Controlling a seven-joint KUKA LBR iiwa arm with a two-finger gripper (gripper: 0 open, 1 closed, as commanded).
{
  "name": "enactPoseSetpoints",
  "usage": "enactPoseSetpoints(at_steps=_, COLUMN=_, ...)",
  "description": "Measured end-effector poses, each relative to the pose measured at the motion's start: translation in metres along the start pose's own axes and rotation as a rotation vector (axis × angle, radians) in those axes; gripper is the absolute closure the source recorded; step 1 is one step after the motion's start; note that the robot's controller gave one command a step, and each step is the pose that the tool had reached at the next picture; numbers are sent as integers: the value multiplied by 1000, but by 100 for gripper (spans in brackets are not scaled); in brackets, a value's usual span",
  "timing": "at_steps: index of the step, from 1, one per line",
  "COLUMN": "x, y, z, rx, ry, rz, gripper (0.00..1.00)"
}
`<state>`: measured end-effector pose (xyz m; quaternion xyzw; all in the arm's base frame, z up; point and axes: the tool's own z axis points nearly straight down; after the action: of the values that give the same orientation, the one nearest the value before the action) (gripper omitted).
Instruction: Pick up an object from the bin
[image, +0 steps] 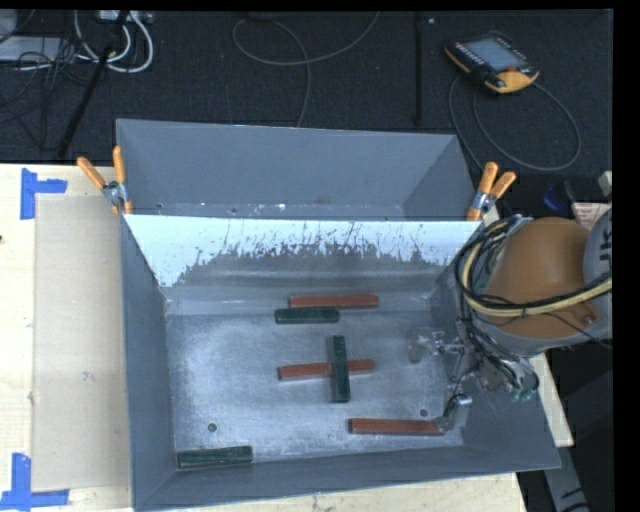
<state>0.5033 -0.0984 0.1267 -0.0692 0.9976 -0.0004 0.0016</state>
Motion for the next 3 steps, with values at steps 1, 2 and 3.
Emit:
enactPoseSetpoints(at_steps=1, x=-6, y=33, z=44, rx=-3, ry=5, rz=31, gripper=0)
enactPoseSetpoints(at_steps=2, x=15, y=76, z=57, rx=-1, ry=3, rz=10, gripper=100)
enactPoseSetpoints(at_steps=3, x=12, y=76, z=56, rx=1, ry=-8, rz=9, gripper=0)
